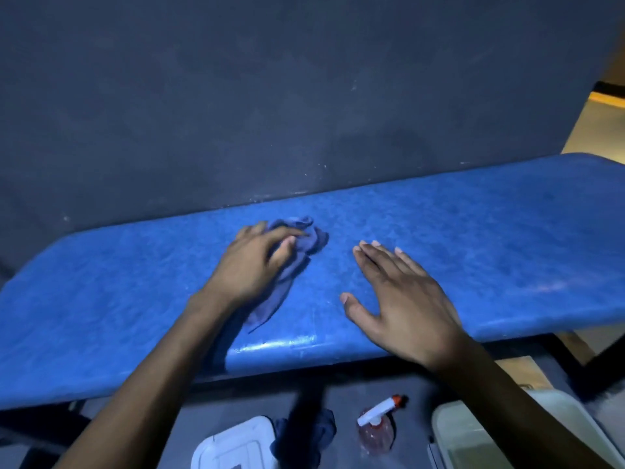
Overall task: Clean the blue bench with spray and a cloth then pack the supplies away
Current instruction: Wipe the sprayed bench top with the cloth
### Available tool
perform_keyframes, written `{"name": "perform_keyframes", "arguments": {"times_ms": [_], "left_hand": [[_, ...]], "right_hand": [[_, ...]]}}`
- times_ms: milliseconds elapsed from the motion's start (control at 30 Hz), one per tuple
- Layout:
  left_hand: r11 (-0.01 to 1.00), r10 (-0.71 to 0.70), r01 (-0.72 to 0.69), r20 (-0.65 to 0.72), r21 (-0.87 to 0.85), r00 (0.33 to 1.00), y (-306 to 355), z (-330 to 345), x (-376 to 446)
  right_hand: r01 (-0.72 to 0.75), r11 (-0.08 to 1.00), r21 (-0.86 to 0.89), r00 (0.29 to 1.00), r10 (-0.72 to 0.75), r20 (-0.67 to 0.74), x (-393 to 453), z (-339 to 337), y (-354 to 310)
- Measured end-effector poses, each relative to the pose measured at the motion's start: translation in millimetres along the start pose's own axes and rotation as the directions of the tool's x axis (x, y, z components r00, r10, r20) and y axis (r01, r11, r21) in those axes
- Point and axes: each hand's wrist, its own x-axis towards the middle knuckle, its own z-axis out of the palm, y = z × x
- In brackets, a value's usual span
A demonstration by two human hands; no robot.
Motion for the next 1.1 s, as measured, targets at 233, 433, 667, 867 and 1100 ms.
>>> {"name": "perform_keyframes", "arguments": {"times_ms": [233,433,667,867,1100], "left_hand": [[0.997,-0.015,0.015,0.007,-0.069,1.000,13.2,0.3,18.0],[0.975,0.197,-0.172,0.186,-0.142,0.963,26.1,-33.5,-55.4],[0.927,0.148,-0.138,0.002,-0.349,0.989,45.3,-37.0,-10.0],[0.915,0.054,-0.128,-0.197,-0.383,0.979,114.7,-4.8,73.0],[0.918,0.101,-0.118,-0.067,-0.378,0.993,201.0,93.8,155.0]], "right_hand": [[0.006,1.000,0.005,1.000,-0.006,-0.004,2.4,2.2,0.7],[0.021,1.000,0.004,1.000,-0.021,-0.003,1.4,2.4,3.5],[0.025,0.998,0.053,0.999,-0.027,0.036,3.7,-9.3,3.3],[-0.051,0.998,0.036,0.999,0.051,-0.011,5.4,-61.6,93.6],[-0.351,0.918,-0.183,0.910,0.381,0.163,-17.4,-72.3,191.2]]}}
